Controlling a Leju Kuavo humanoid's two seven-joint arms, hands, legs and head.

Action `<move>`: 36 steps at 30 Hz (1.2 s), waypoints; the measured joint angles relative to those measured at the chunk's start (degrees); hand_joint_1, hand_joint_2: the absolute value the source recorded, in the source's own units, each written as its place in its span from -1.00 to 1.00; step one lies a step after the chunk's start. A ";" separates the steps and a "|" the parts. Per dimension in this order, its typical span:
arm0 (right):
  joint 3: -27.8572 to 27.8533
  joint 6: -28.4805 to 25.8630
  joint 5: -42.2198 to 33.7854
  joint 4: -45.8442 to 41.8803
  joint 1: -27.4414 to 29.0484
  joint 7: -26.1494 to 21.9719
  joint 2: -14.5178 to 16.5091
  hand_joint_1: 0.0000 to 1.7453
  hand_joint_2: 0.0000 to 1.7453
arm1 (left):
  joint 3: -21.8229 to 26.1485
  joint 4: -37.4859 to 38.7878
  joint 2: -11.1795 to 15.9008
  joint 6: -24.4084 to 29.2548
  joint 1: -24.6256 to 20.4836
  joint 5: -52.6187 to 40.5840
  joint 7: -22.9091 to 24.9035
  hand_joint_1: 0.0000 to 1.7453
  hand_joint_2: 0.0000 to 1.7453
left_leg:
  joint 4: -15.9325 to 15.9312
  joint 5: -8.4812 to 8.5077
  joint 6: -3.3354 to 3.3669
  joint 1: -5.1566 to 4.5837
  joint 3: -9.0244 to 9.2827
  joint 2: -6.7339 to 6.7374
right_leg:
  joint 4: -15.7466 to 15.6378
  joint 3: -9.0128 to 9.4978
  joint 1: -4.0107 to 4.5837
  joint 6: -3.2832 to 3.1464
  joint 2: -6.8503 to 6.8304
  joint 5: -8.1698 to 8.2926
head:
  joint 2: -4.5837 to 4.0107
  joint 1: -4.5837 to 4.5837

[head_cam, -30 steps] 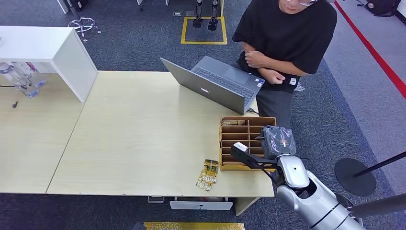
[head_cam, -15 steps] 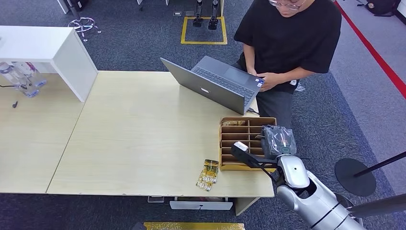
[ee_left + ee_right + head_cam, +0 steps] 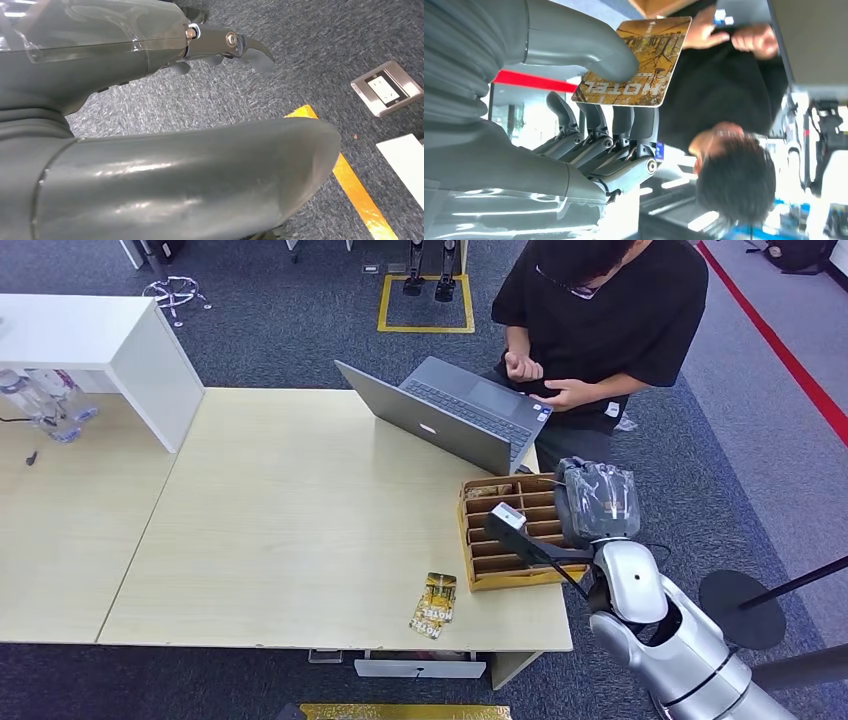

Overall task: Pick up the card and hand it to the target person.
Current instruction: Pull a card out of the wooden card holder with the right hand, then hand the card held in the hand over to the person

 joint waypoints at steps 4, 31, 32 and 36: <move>-0.13 0.72 1.29 -2.57 -0.53 -0.39 -0.17 0.52 1.00 | 0.00 0.00 0.00 0.03 -0.09 0.00 -0.09 -1.00 -1.00 | 0.00 0.00 0.00 0.00 0.00 0.00 | 0.00 0.00 0.00 0.00 0.01 0.00 | 0.00 0.01; -3.79 -3.36 1.02 1.10 -4.59 0.18 -3.40 0.70 1.00 | -2.24 0.00 -0.50 -0.52 -1.37 -0.01 0.96 -1.00 -1.00 | 0.01 0.00 0.00 0.00 -0.01 0.00 | 0.00 0.00 0.00 0.00 0.00 0.00 | 0.00 0.00; -3.93 -3.39 1.24 1.58 -4.61 0.26 -3.62 0.69 1.00 | -2.34 0.00 -0.50 -0.58 -1.37 -0.01 1.00 -1.00 -1.00 | 0.01 0.00 0.00 0.00 -0.01 0.00 | 0.00 0.00 0.00 0.00 0.00 0.00 | 0.00 0.00; -4.34 -3.40 1.65 3.09 -4.61 0.47 -4.26 0.64 1.00 | -2.49 0.00 -0.52 -0.77 -1.37 0.00 1.04 -1.00 -1.00 | 0.01 0.00 0.00 0.00 -0.01 0.00 | 0.00 0.00 0.00 0.00 0.00 0.00 | 0.00 0.00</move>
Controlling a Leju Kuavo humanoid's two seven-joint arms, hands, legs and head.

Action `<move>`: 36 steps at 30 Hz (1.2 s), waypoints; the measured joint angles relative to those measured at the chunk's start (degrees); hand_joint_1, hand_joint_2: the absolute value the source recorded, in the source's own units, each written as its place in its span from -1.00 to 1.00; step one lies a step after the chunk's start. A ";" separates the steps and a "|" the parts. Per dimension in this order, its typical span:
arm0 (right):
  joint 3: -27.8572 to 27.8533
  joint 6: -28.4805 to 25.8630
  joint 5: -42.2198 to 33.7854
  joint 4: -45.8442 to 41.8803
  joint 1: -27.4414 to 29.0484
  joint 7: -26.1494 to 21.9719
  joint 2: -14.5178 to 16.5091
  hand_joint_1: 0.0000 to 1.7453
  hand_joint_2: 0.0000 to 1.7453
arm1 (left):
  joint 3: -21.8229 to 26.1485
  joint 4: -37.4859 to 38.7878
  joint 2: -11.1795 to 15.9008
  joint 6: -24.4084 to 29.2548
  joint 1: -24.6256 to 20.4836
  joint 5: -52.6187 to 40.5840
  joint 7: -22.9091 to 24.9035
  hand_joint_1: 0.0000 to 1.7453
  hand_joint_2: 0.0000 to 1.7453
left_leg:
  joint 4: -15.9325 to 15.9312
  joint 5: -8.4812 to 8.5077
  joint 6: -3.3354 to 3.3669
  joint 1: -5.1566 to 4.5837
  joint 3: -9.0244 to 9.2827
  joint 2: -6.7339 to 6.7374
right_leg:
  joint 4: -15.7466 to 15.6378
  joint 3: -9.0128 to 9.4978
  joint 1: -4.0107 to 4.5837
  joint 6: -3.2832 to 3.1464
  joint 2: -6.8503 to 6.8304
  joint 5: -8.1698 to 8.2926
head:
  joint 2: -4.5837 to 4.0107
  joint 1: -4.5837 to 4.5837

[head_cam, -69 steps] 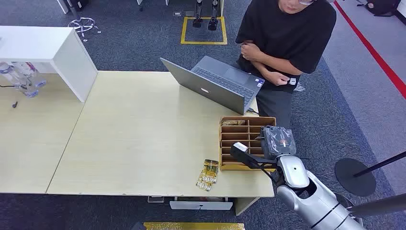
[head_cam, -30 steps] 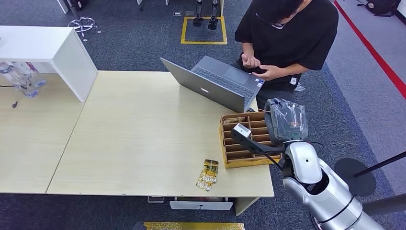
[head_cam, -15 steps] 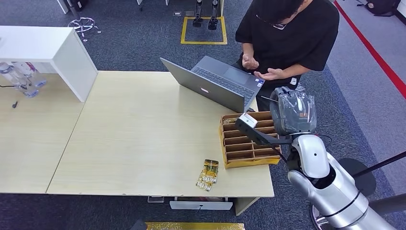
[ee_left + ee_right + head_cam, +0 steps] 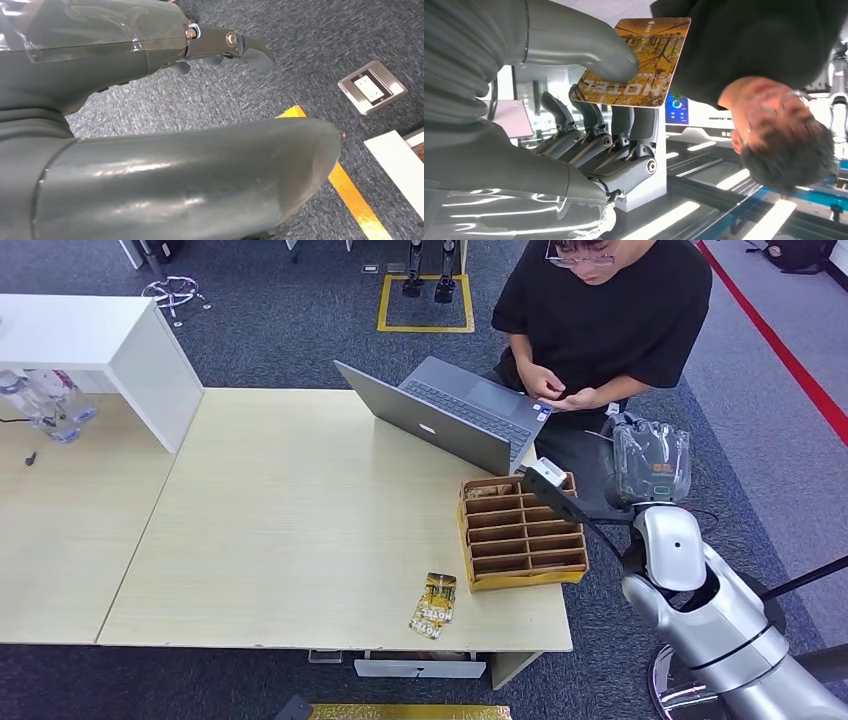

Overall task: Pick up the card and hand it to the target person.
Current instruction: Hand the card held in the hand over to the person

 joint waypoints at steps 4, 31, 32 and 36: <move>-0.11 0.05 0.03 1.90 -0.02 0.06 -0.37 0.65 1.00 | -0.29 0.00 -0.01 -0.03 -0.01 0.00 0.00 -1.00 -1.00 | 0.00 0.00 0.00 0.00 0.00 0.00 | 0.00 0.00 0.00 0.00 0.00 0.00 | 0.00 0.01; 0.41 4.25 2.59 7.66 0.29 -0.26 -0.88 -0.80 1.00 | -1.30 0.00 0.01 -0.11 0.01 -0.02 0.02 -1.00 -1.00 | 0.01 0.00 0.00 0.00 0.00 0.00 | 0.00 -0.01 0.00 0.00 0.00 0.00 | 0.00 0.00; 0.43 4.59 2.58 7.71 0.37 -0.20 -0.97 -1.00 1.00 | -1.30 0.00 0.02 -0.11 0.01 -0.01 0.02 -1.00 -1.00 | 0.01 0.00 0.00 0.00 0.00 0.00 | 0.00 -0.01 0.00 0.00 0.00 0.00 | 0.00 0.00; 0.44 6.08 1.88 8.12 0.77 0.11 -1.16 -1.00 1.00 | -1.30 0.00 0.02 -0.11 0.03 -0.02 0.01 -1.00 -1.00 | 0.01 0.00 0.00 0.00 0.00 0.00 | 0.00 -0.01 0.00 0.00 0.00 0.00 | 0.00 0.00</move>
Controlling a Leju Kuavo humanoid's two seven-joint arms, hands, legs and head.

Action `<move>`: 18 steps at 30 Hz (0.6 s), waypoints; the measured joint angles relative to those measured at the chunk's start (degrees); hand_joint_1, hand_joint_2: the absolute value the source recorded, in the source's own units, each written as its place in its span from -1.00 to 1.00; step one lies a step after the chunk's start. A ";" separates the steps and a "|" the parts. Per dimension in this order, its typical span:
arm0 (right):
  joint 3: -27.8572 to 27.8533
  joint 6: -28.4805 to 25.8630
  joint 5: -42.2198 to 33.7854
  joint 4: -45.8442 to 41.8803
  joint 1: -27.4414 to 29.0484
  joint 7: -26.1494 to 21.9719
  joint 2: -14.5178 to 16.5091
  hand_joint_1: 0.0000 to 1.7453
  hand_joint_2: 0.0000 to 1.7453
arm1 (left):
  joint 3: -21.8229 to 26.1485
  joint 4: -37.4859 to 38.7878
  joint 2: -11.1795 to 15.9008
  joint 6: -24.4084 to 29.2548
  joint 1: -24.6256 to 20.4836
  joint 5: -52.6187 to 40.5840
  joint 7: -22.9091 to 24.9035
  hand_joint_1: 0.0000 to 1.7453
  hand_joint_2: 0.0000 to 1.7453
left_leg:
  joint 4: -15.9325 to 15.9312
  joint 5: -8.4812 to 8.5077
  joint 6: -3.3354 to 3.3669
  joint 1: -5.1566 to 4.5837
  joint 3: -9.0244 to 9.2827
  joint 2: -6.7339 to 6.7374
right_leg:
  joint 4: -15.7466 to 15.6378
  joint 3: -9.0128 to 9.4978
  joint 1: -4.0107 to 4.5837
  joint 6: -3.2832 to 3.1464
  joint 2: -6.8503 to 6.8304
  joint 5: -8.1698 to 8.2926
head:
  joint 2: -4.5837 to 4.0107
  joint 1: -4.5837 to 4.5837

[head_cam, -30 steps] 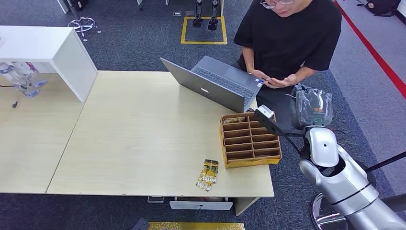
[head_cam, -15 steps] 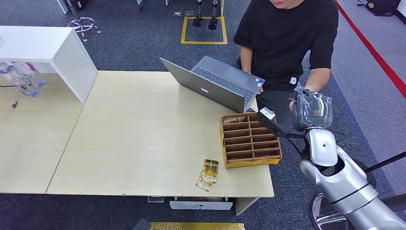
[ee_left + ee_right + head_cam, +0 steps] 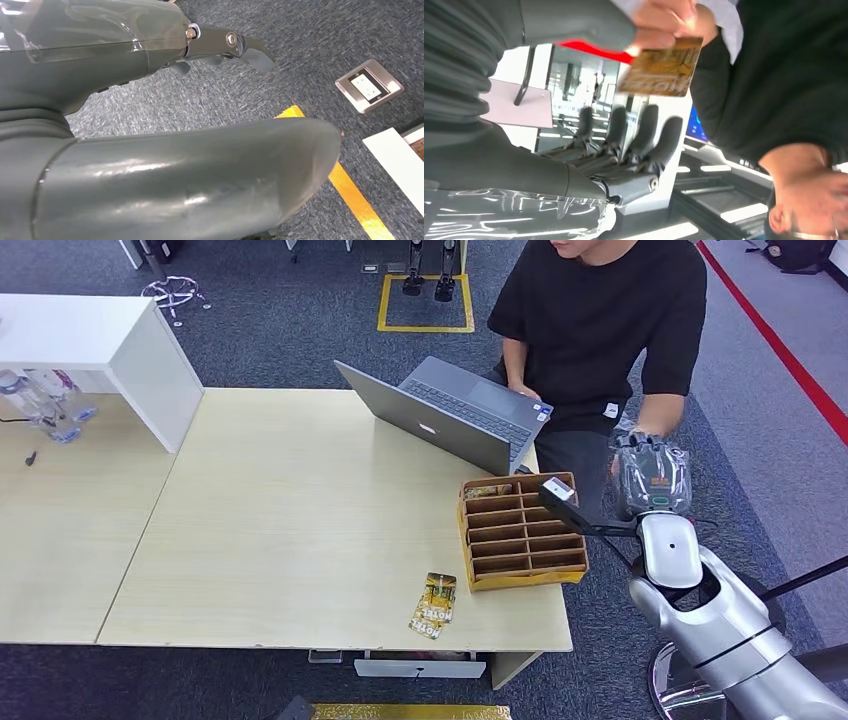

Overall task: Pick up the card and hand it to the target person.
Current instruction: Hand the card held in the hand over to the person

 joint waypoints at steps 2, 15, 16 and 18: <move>0.02 0.49 -0.29 0.22 0.16 0.02 -0.04 -1.00 1.00 | 0.00 0.00 0.00 0.00 0.00 0.00 -0.01 -1.00 -1.00 | 0.00 0.00 0.00 0.00 0.00 0.00 | 0.00 0.00 0.00 0.00 0.00 0.00 | 0.00 0.01; -1.25 -14.75 -6.22 -0.27 2.26 0.91 0.73 -1.00 1.00 | 0.08 0.00 0.00 0.16 0.10 0.02 -0.04 -1.00 -1.00 | 0.00 0.00 0.00 0.00 -0.01 -0.01 | 0.00 0.01 0.00 0.00 -0.01 0.00 | 0.00 0.00; -1.62 -18.13 -7.41 -0.83 2.80 0.77 1.12 -1.00 1.00 | 0.10 0.00 0.00 0.29 0.18 0.03 -0.08 -1.00 -1.00 | -0.01 0.00 0.00 0.00 -0.02 -0.01 | 0.00 0.01 0.00 0.00 -0.02 0.00 | 0.00 0.00; -2.44 -24.88 -11.27 -2.22 4.03 -0.32 2.26 -1.00 1.00 | 0.13 0.00 0.00 0.64 0.42 0.10 -0.23 -1.00 -1.00 | -0.01 0.00 0.00 0.01 -0.02 -0.01 | 0.00 0.01 0.01 0.00 -0.02 0.00 | 0.00 -0.01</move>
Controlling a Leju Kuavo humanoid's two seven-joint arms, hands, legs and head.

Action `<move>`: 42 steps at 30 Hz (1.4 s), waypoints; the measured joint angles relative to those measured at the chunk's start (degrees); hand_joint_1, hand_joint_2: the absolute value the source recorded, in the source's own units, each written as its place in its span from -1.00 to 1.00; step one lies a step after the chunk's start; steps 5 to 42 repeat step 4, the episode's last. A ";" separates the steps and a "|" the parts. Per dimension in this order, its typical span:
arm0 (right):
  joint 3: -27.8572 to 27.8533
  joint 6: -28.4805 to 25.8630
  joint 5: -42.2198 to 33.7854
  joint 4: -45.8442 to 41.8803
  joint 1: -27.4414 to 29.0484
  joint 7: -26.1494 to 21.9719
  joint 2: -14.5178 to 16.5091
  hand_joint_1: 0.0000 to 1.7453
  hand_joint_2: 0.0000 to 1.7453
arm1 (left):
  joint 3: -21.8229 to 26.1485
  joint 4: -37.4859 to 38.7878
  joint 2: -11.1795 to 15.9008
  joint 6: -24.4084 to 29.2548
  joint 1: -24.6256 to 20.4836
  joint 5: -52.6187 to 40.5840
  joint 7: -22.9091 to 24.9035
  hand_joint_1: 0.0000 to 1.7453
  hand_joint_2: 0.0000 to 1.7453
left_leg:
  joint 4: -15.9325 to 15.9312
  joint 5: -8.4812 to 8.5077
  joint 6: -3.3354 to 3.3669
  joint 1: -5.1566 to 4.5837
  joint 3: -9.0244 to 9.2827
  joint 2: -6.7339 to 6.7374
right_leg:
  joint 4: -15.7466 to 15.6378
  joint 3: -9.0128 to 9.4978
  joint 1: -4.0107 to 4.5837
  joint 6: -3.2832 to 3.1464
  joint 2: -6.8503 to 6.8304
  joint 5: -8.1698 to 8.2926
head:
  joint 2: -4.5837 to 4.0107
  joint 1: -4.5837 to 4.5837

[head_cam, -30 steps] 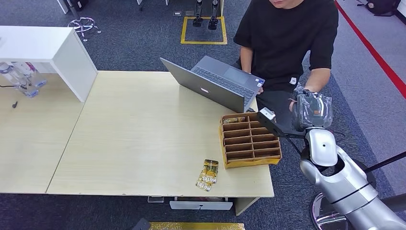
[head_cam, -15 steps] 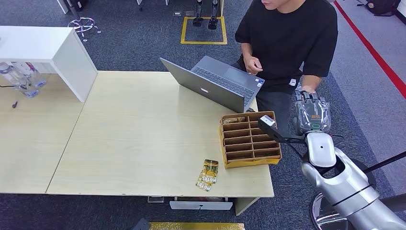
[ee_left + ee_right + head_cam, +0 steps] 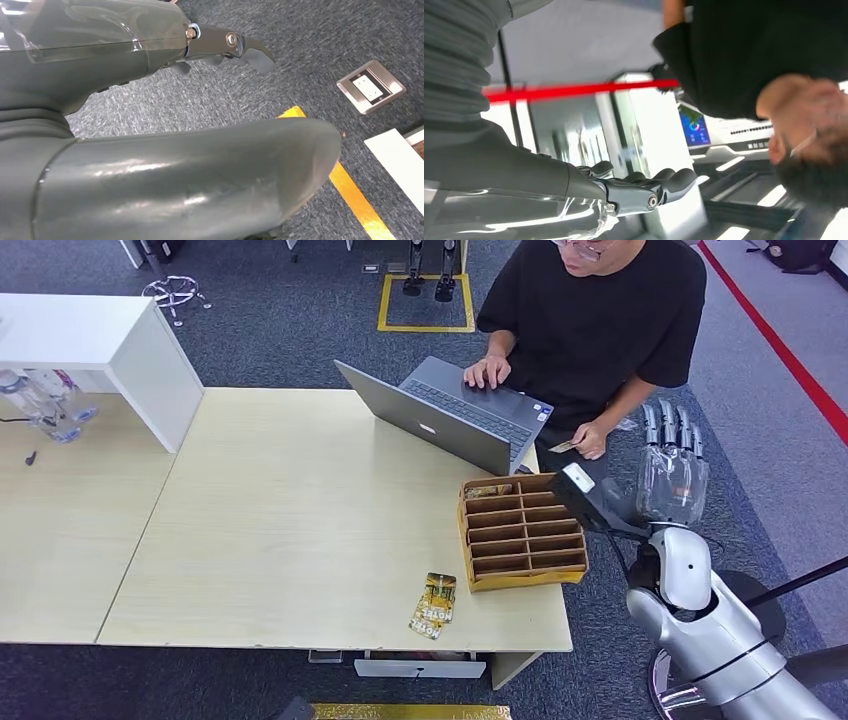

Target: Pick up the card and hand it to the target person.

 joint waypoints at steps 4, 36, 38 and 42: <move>-1.13 -8.00 -11.43 -2.57 2.51 -5.91 2.66 -1.00 1.00 | 0.09 0.00 0.02 0.67 0.74 0.19 -0.50 -1.00 -1.00 | -0.02 0.00 0.00 0.01 0.00 0.00 | 0.00 0.00 0.02 0.00 0.01 0.00 | 0.00 0.02; -1.13 -8.00 -11.43 -2.57 2.51 -5.91 2.66 -1.00 1.00 | 0.09 0.00 0.02 0.67 0.74 0.19 -0.50 -1.00 -1.00 | -0.02 0.00 0.00 0.01 0.00 0.00 | 0.00 0.00 0.02 0.00 0.01 0.00 | 0.00 0.02; -1.13 -8.00 -11.43 -2.57 2.51 -5.91 2.66 -1.00 1.00 | 0.09 0.00 0.02 0.67 0.74 0.19 -0.50 -1.00 -1.00 | -0.02 0.00 0.00 0.01 0.00 0.00 | 0.00 0.00 0.02 0.00 0.01 0.00 | 0.00 0.02; -1.13 -8.00 -11.43 -2.57 2.51 -5.91 2.66 -1.00 1.00 | 0.09 0.00 0.02 0.67 0.74 0.19 -0.50 -1.00 -1.00 | -0.02 0.00 0.00 0.01 0.00 0.00 | 0.00 0.00 0.02 0.00 0.01 0.00 | 0.00 0.02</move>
